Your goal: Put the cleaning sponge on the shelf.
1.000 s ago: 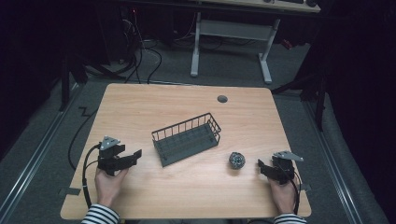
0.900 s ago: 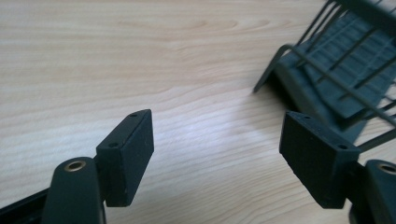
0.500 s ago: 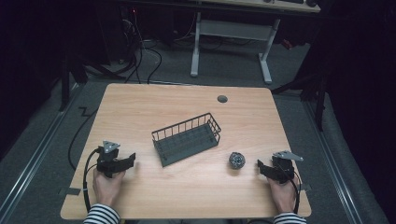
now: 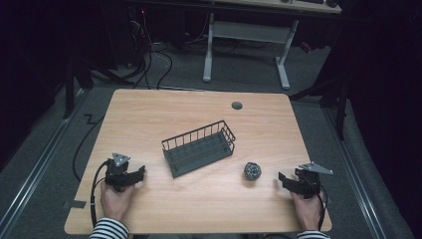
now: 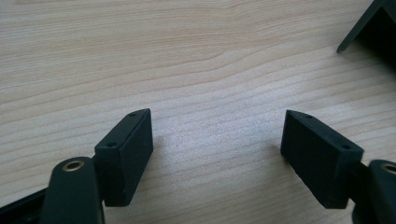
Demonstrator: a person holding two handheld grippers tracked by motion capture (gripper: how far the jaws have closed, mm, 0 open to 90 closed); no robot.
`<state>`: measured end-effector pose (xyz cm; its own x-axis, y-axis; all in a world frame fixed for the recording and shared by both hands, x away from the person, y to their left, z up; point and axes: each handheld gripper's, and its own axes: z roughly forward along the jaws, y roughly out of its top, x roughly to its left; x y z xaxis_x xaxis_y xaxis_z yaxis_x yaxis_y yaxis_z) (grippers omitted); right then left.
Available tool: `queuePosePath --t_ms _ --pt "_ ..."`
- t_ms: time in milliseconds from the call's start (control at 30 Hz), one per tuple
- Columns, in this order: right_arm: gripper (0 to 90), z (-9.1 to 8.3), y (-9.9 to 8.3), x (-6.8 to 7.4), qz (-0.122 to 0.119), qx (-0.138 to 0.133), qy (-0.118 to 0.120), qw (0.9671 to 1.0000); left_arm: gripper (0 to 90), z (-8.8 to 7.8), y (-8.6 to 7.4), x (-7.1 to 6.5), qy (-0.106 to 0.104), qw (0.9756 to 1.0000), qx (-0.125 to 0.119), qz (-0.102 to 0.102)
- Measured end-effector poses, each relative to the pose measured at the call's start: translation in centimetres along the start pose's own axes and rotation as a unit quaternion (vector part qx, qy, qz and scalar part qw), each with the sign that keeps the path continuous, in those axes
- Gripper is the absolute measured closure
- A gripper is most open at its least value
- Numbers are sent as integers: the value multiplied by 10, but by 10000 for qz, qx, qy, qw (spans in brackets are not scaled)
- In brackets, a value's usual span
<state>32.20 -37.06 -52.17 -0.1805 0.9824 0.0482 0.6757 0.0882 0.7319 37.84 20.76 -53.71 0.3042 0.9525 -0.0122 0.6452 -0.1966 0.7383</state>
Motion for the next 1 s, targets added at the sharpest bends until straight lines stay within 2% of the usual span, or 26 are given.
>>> queuePosePath --t_ms 200,367,467,500,600,633,667,733,1000 --pt "275 -12 -4 8 -90 -72 129 9999 234 0 0 0 -31 10000 12 23" --pt "278 -22 -8 22 -334 -95 228 9991 233 0 0 0 -34 10000 14 25" --pt "278 -25 -10 28 -398 -96 291 9987 232 0 0 0 -34 10000 14 24" --pt "276 -28 -14 35 -492 -78 374 9981 232 0 0 0 -33 10000 15 25" --pt "274 -30 -16 41 -561 -75 428 9975 232 0 0 0 -31 10000 14 25" --pt "272 -31 -18 48 -639 -91 511 9966 232 0 0 0 -31 10000 14 25" --pt "272 -31 -18 48 -639 -91 511 9966 232 0 0 0 -31 10000 14 25" --pt "265 -32 -18 57 -702 -101 605 9956 230 0 0 0 -35 10000 17 28" --pt "242 -25 -12 78 -824 -59 842 9930 225 0 0 0 -66 10000 18 25"
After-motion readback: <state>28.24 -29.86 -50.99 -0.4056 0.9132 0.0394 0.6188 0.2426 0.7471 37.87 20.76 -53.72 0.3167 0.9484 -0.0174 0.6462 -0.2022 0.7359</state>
